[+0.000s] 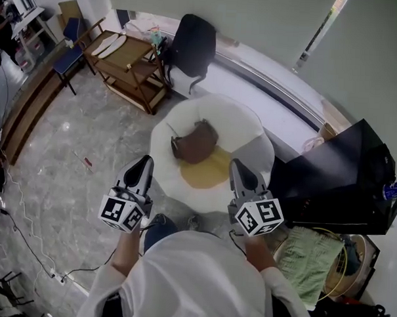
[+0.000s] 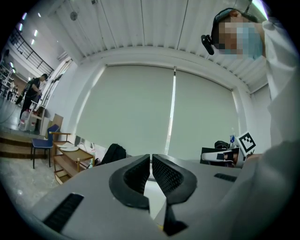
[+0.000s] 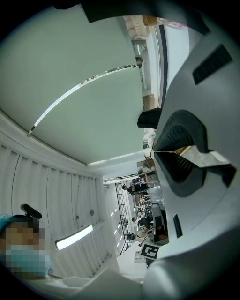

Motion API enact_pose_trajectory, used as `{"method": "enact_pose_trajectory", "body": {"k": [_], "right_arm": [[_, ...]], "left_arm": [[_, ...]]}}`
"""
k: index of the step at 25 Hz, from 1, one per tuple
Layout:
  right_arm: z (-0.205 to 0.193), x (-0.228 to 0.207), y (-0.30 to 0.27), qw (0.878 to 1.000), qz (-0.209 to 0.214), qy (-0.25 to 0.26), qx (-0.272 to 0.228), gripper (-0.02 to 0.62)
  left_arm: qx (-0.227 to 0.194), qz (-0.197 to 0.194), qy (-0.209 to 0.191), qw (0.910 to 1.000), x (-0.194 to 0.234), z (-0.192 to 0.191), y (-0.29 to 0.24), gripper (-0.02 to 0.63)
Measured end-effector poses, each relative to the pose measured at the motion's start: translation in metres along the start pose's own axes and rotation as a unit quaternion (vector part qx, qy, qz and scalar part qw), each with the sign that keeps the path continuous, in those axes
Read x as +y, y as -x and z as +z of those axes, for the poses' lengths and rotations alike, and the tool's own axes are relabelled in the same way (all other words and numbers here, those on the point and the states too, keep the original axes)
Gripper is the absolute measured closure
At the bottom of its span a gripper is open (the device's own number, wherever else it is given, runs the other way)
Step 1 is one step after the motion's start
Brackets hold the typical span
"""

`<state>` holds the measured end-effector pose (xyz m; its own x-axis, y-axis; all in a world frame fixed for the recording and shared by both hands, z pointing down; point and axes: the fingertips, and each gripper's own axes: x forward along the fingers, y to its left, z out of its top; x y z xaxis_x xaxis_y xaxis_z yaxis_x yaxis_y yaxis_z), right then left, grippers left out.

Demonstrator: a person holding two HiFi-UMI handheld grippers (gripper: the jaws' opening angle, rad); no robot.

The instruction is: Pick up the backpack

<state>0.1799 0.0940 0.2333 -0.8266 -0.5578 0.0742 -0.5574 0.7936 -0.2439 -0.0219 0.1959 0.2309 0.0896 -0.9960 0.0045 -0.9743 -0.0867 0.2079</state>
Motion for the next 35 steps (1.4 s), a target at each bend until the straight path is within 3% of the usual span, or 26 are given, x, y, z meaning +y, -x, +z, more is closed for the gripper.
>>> {"method": "enact_pose_trajectory", "body": {"k": [8, 18, 27, 35], "right_arm": [[0.002, -0.013, -0.017, 1.0, -0.026, 0.003, -0.003, 0.566], [0.009, -0.011, -0.065, 0.995, -0.097, -0.002, -0.022, 0.566], [0.016, 0.002, -0.133, 0.987, -0.157, -0.001, -0.03, 0.566], [0.006, 0.01, -0.17, 0.973, -0.229, -0.013, -0.038, 0.566]], "left_arm": [[0.005, -0.033, 0.007, 0.9994, 0.013, -0.003, -0.037, 0.566], [0.027, -0.117, 0.001, 0.9927, 0.06, 0.008, -0.093, 0.566], [0.055, -0.189, 0.002, 0.9804, 0.121, 0.017, -0.144, 0.566], [0.09, -0.261, 0.005, 0.961, 0.159, 0.01, -0.177, 0.566]]}}
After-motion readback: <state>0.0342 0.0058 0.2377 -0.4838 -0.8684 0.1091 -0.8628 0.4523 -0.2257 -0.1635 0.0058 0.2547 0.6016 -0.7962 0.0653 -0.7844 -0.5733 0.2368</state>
